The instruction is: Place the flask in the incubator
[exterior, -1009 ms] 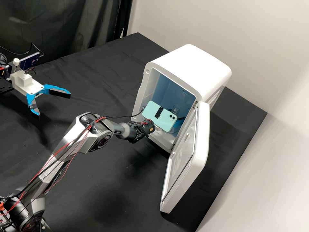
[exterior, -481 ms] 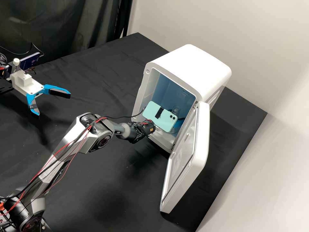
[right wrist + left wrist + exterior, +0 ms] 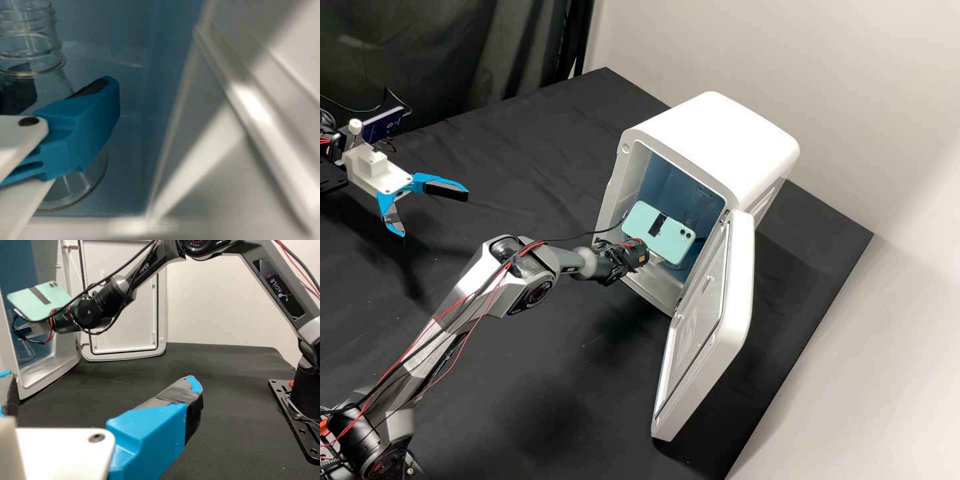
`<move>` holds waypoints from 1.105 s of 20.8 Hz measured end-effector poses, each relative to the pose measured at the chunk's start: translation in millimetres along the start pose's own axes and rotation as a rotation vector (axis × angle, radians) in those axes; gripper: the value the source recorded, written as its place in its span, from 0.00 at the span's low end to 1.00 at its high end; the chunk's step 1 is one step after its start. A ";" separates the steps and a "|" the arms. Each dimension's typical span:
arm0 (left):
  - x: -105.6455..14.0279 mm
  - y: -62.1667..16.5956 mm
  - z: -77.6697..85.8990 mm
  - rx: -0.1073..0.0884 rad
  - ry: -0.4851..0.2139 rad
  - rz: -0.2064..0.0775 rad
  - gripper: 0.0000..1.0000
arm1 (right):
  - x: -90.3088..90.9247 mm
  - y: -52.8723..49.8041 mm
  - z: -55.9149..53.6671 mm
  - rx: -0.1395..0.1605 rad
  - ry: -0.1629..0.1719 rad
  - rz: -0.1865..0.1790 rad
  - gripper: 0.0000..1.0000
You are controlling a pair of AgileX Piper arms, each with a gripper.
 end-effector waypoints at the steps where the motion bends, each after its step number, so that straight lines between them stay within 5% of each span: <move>1: 0.0 0.0 0.0 0.000 0.000 0.000 1.00 | 0.3 0.6 -1.3 0.000 0.003 0.001 0.00; 23: 0.1 -0.5 -0.4 -0.002 0.002 -0.002 1.00 | 1.8 1.4 -4.5 0.001 -0.003 -0.021 0.00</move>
